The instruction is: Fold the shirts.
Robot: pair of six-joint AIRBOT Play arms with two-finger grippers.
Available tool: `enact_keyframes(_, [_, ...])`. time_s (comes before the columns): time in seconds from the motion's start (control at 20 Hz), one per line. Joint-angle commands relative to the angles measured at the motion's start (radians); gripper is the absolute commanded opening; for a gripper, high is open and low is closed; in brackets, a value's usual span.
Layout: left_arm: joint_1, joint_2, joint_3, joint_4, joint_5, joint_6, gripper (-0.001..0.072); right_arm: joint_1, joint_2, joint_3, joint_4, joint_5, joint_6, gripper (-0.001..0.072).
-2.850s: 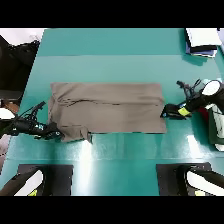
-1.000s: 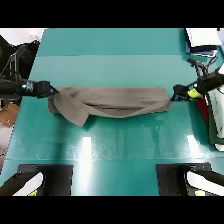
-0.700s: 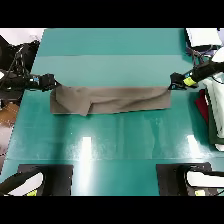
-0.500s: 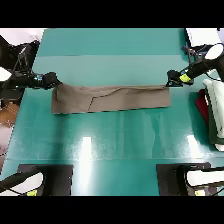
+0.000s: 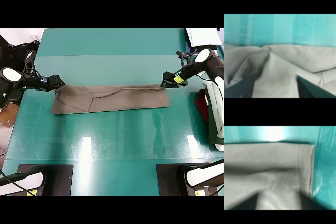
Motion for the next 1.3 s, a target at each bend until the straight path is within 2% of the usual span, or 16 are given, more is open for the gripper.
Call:
enact_keyframes(0.0, [0.052, -0.006, 0.027, 0.011, -0.085, -0.001, 0.0613, -0.035, -0.007, 0.019, 0.007, 0.042, 0.0, 0.067])
enact_keyframes(0.1, [0.09, -0.006, 0.076, -0.002, -0.196, -0.001, 0.0613, -0.081, -0.007, 0.06, 0.009, 0.166, -0.028, 0.0669])
enact_keyframes(0.2, [0.078, -0.005, 0.1, -0.011, -0.283, 0.018, 0.0612, -0.117, -0.007, 0.071, 0.008, 0.276, -0.101, 0.0665])
enact_keyframes(0.25, [0.052, -0.005, 0.1, -0.009, -0.303, 0.033, 0.0524, -0.134, -0.006, 0.058, 0.01, 0.289, -0.121, 0.0664])
enact_keyframes(0.3, [0.019, -0.005, 0.1, -0.001, -0.305, 0.053, 0.0216, -0.154, -0.007, 0.035, 0.026, 0.283, -0.136, 0.0663])
enact_keyframes(0.35, [-0.018, -0.005, 0.1, -0.003, -0.293, 0.09, 0.0042, -0.174, -0.007, 0.0, 0.075, 0.257, -0.156, 0.0663])
enact_keyframes(0.5, [-0.159, -0.005, 0.1, -0.003, -0.203, 0.085, 0.0033, -0.224, -0.007, -0.128, 0.239, 0.15, -0.219, 0.0662])
enact_keyframes(0.7, [-0.321, -0.006, 0.1, 0.0, -0.103, 0.041, 0.0032, -0.235, -0.008, -0.239, 0.305, 0.006, -0.305, 0.0662])
enact_keyframes(0.8, [-0.368, -0.008, 0.1, -0.001, -0.08, 0.022, 0.0032, -0.235, -0.028, -0.243, 0.349, 0.0, -0.34, 0.0662])
enact_keyframes(1.0, [-0.434, -0.032, 0.1, 0.0, -0.074, -0.011, 0.0032, -0.214, -0.079, -0.243, 0.375, 0.003, -0.344, 0.0648])
enact_keyframes(1.1, [-0.457, -0.051, 0.101, -0.002, -0.071, -0.03, 0.0032, -0.193, -0.099, -0.243, 0.381, 0.002, -0.356, 0.0556])
enact_keyframes(1.15, [-0.469, -0.063, 0.101, -0.002, -0.071, -0.032, 0.0032, -0.182, -0.109, -0.243, 0.403, 0.003, -0.378, 0.0548])
enact_keyframes(1.25, [-0.495, -0.094, 0.108, -0.005, -0.072, -0.054, 0.0032, -0.166, -0.122, -0.243, 0.473, 0.004, -0.436, 0.0304])
